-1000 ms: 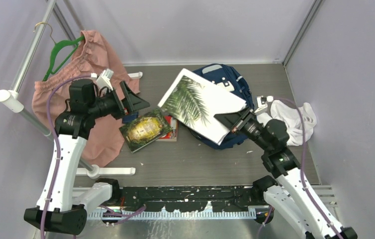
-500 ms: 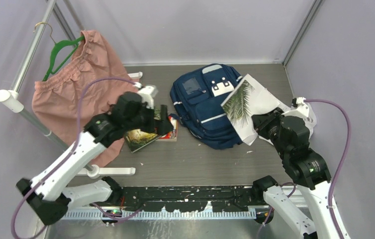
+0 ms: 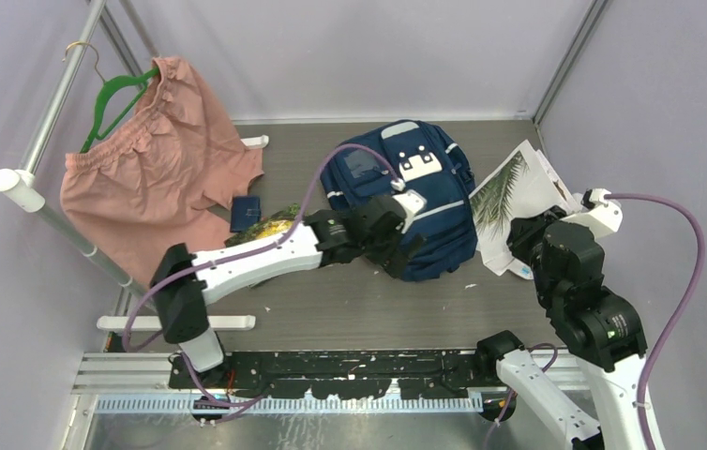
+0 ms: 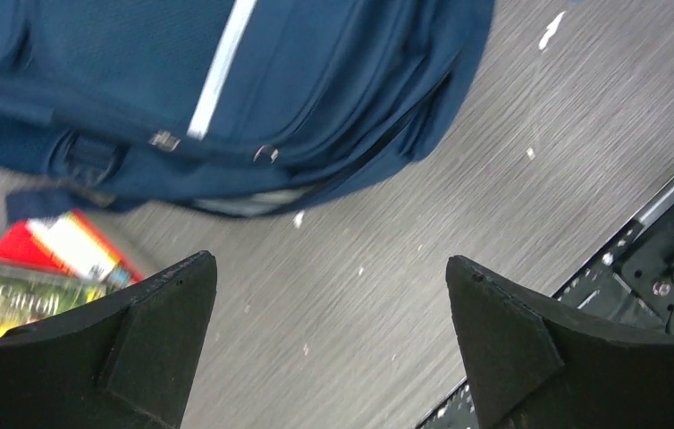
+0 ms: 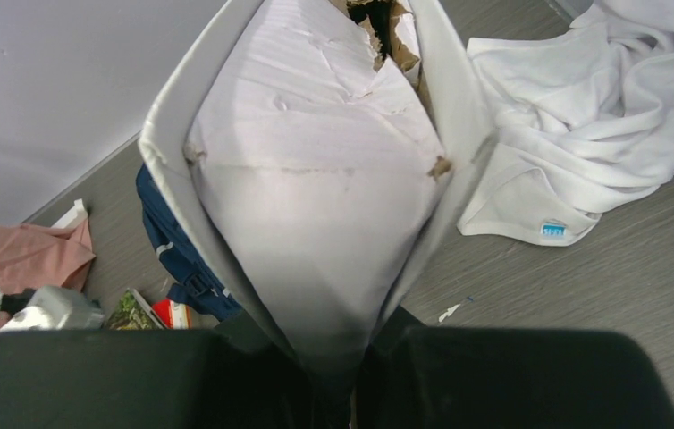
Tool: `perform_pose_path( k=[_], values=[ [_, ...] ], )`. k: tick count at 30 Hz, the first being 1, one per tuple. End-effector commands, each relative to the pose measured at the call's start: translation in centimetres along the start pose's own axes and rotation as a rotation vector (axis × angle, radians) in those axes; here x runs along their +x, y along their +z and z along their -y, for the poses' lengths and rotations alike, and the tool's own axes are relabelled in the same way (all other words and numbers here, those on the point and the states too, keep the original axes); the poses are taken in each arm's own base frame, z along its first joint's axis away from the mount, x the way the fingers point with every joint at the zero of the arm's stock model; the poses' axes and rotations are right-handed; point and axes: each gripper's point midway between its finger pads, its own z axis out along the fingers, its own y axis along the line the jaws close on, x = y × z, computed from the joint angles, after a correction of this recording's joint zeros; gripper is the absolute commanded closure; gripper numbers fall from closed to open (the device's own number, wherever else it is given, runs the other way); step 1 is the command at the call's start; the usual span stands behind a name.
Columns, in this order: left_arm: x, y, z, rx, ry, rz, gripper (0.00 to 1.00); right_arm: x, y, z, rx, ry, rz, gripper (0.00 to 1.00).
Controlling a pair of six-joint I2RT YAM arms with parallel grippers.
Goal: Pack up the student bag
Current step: Place the book in the student bag.
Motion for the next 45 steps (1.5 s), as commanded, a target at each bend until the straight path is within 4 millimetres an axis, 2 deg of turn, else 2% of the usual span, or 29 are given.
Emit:
perform_pose_path(
  k=[1, 4, 10, 18, 23, 27, 29, 30, 31, 33, 34, 38, 39, 40, 41, 43, 45],
  values=[
    [-4.7, 1.7, 3.1, 0.049, 0.1, 0.133, 0.0, -3.2, -1.4, -0.4, -0.015, 0.032, 0.094, 0.97],
    [-5.3, 3.6, 3.9, 0.035, 0.12, 0.15, 0.04, -3.5, -1.5, -0.5, -0.018, 0.034, 0.098, 0.97],
    [-4.9, 7.1, 4.4, 0.027, 0.13, 0.181, 0.26, -4.0, -2.4, -0.1, -0.032, 0.031, 0.116, 0.97],
    [-4.4, 10.8, 6.1, 0.079, 0.121, 0.159, 0.36, -4.6, -3.4, 0.1, -0.044, 0.024, 0.13, 0.97],
    [-4.4, 12.1, 6.0, 0.068, 0.071, 0.141, 0.39, -3.9, -3.3, 0.1, -0.056, 0.022, 0.111, 0.96],
    [-3.9, 12.7, 5.1, 0.034, 0.071, 0.14, 0.43, -3.8, -3.6, 0.2, -0.064, 0.026, 0.112, 0.96],
    [-3.8, 12.9, 4.9, 0.027, 0.069, 0.137, 0.5, -3.8, -3.6, 0.1, -0.07, 0.029, 0.112, 0.96],
    [-3.8, 13.0, 4.7, 0.023, 0.067, 0.136, 0.57, -3.9, -3.6, 0.1, -0.071, 0.031, 0.114, 0.96],
    [-3.6, 13.0, 4.3, 0.014, 0.063, 0.129, 0.67, -3.8, -3.6, 0.0, -0.072, 0.029, 0.111, 0.96],
    [-3.7, 12.7, 3.3, 0.003, 0.044, 0.119, 0.94, -3.7, -3.5, -0.1, -0.076, 0.022, 0.104, 0.95],
    [-4.0, 12.1, 2.6, 0.0, 0.025, 0.119, 0.99, -3.5, -3.6, -0.3, -0.09, 0.012, 0.095, 0.94],
    [-6.1, 8.5, -0.7, 0.037, -0.08, 0.157, 1.0, -1.7, -3.1, -0.5, -0.113, -0.012, 0.038, 0.93],
    [-7.5, 6.5, -2.0, 0.054, -0.134, 0.198, 1.0, -0.9, -2.9, -0.4, -0.119, -0.015, 0.018, 0.93],
    [-7.9, 5.7, -2.3, 0.089, -0.18, 0.213, 1.0, -0.5, -2.8, -0.5, -0.131, -0.012, 0.007, 0.93],
    [-9.1, 4.0, -3.0, 0.134, -0.237, 0.256, 1.0, 0.0, -2.8, -0.7, -0.153, -0.01, -0.002, 0.93],
    [-11.8, 0.3, -4.4, 0.212, -0.328, 0.366, 1.0, 0.5, -3.8, -2.0, -0.269, -0.021, -0.011, 0.93],
    [-13.7, -2.5, -5.6, 0.274, -0.372, 0.465, 1.0, -0.1, -5.6, -3.4, -0.396, -0.035, 0.013, 0.93]
  ],
)
